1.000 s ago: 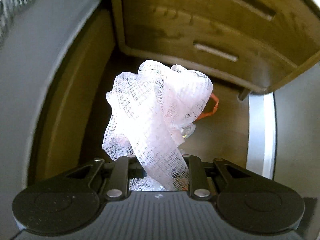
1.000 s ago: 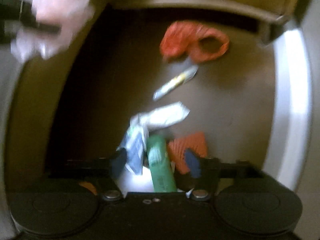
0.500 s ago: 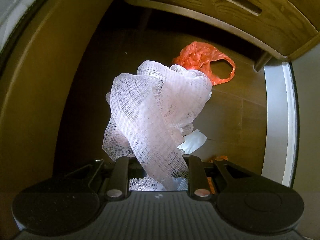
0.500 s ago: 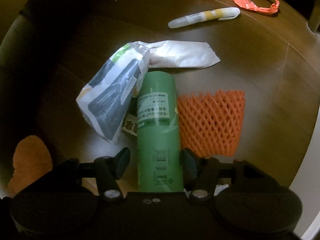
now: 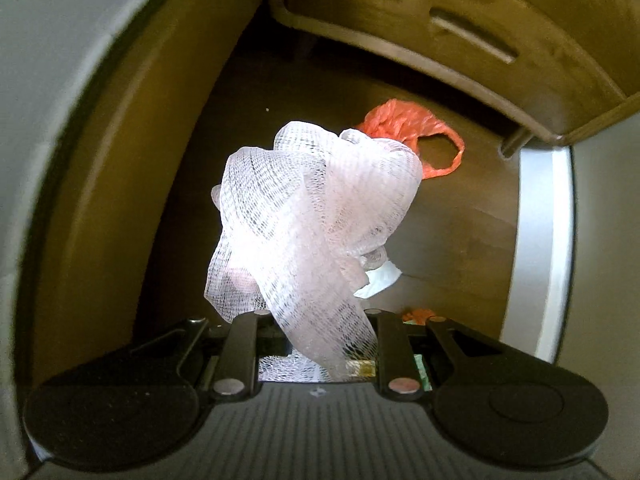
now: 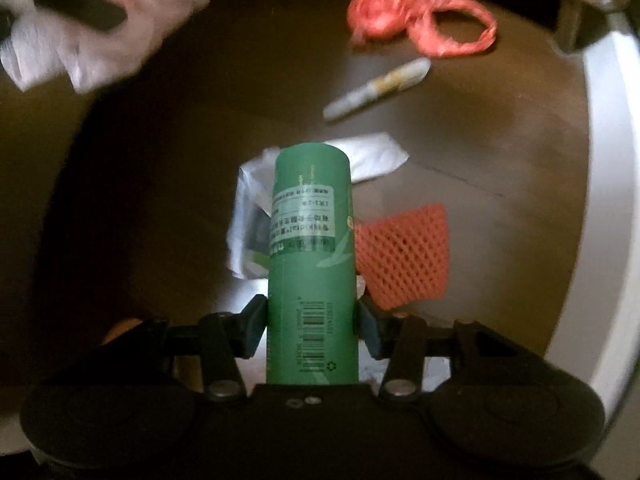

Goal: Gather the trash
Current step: 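Lift the pink puff and green tube up toward the teal bin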

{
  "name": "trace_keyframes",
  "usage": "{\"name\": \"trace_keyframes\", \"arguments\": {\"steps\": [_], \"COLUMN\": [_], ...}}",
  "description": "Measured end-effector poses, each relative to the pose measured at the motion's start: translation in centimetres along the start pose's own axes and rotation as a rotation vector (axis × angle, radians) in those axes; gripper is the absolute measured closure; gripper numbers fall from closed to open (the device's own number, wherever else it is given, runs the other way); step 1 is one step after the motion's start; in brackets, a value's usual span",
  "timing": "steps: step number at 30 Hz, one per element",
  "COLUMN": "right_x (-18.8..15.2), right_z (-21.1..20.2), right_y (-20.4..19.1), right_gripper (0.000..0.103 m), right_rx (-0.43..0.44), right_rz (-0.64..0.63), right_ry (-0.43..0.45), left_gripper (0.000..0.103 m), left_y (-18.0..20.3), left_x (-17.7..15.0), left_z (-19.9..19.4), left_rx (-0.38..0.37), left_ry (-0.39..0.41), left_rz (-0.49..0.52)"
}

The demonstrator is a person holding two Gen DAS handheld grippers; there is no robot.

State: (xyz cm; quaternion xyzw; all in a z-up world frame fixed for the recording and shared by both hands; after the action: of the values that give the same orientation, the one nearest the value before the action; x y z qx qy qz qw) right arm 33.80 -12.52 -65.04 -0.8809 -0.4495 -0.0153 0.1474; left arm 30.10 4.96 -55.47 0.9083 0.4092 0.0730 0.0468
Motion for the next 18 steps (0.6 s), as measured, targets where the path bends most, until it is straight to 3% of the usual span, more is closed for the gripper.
{"name": "trace_keyframes", "arguments": {"steps": [9,18], "right_x": [2.2,9.2], "right_z": [-17.5,-38.9], "right_y": [0.0,1.3], "right_gripper": [0.055,0.055], "right_rx": [-0.056,-0.143], "right_rz": [0.120,0.163], "right_ry": [0.167,0.422], "left_gripper": [0.083,0.083], "left_y": [2.3,6.3], "left_x": [0.8,3.4], "left_z": [-12.5,-30.2], "left_rx": [-0.033,-0.097], "left_ry": [0.017,0.116], "left_rz": [-0.019,-0.050]}}
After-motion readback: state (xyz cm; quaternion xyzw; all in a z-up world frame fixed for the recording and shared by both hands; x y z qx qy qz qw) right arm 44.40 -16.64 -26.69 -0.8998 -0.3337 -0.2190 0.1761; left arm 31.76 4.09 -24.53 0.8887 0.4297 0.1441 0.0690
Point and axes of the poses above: each gripper's, at about its wrist camera, not at the fingertips, and z roughly the way its jaws point, y to its right, x to its top, the point moved 2 cm from there along z, roughly the way its jaws point, and after that the axes turned 15 degrees about -z, right-handed, at the moved point
